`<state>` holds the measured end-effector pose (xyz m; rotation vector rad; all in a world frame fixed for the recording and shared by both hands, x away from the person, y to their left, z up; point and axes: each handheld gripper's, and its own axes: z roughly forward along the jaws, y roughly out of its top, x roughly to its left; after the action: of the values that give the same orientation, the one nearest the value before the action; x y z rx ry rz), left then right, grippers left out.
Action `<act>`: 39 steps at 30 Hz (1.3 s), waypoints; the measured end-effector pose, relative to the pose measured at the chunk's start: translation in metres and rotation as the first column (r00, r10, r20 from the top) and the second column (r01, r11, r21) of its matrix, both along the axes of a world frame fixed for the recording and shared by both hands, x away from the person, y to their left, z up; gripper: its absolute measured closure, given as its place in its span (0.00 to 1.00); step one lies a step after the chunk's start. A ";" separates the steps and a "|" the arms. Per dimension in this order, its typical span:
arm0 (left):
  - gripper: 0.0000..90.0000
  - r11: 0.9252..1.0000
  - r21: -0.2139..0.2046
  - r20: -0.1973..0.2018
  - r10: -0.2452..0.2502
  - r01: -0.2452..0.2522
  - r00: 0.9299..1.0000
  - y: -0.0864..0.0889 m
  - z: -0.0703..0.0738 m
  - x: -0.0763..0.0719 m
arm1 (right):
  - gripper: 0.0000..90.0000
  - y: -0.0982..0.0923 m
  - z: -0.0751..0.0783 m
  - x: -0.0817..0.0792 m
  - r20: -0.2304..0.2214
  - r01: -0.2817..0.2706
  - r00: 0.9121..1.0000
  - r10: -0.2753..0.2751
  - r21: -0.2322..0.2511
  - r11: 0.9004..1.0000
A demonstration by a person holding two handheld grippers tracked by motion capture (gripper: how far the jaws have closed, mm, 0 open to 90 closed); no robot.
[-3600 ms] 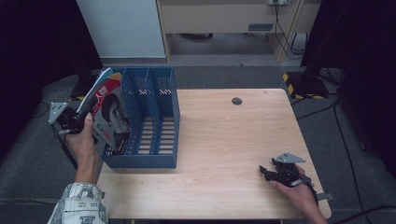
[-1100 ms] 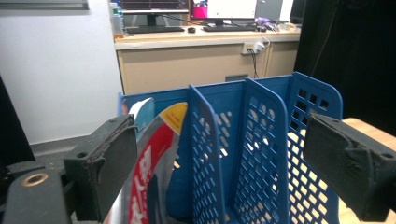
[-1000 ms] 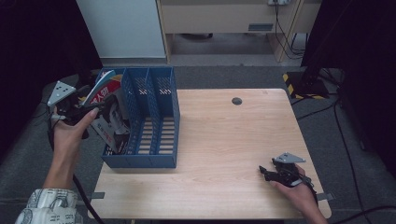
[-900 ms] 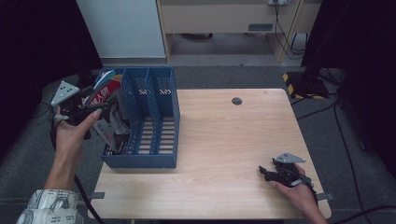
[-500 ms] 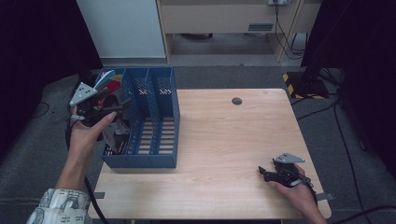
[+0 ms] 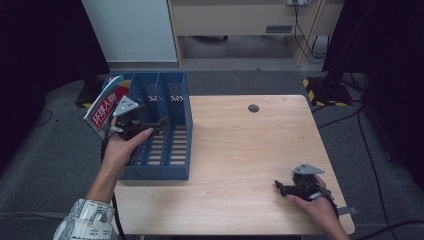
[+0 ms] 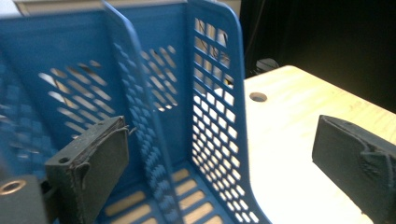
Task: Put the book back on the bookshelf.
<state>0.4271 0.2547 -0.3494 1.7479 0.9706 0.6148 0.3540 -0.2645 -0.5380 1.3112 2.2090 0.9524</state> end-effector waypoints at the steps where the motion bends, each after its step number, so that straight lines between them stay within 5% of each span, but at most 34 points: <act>1: 0.04 1.000 0.002 -0.005 -0.005 0.005 1.000 -0.004 -0.002 0.001 | 0.11 0.001 0.000 0.000 -0.001 0.001 1.000 -0.001 0.000 1.000; 15: 0.04 0.990 0.033 -0.059 -0.138 0.140 0.989 -0.072 -0.029 -0.004 | 0.06 0.002 -0.001 0.000 -0.015 -0.004 1.000 0.004 -0.006 1.000; 28: 0.04 0.974 0.065 -0.135 -0.208 0.218 0.969 -0.138 -0.057 -0.002 | 0.06 0.001 -0.001 0.000 -0.012 -0.007 1.000 0.007 -0.007 1.000; 39: 0.04 0.952 0.095 -0.197 -0.268 0.291 0.943 -0.190 -0.086 -0.005 | 0.06 -0.003 -0.001 0.001 -0.012 0.000 1.000 0.000 -0.009 1.000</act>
<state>0.4220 0.0650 -0.4357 2.0359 0.7979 0.3406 0.3547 -0.2678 -0.5388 1.3157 2.2196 0.9361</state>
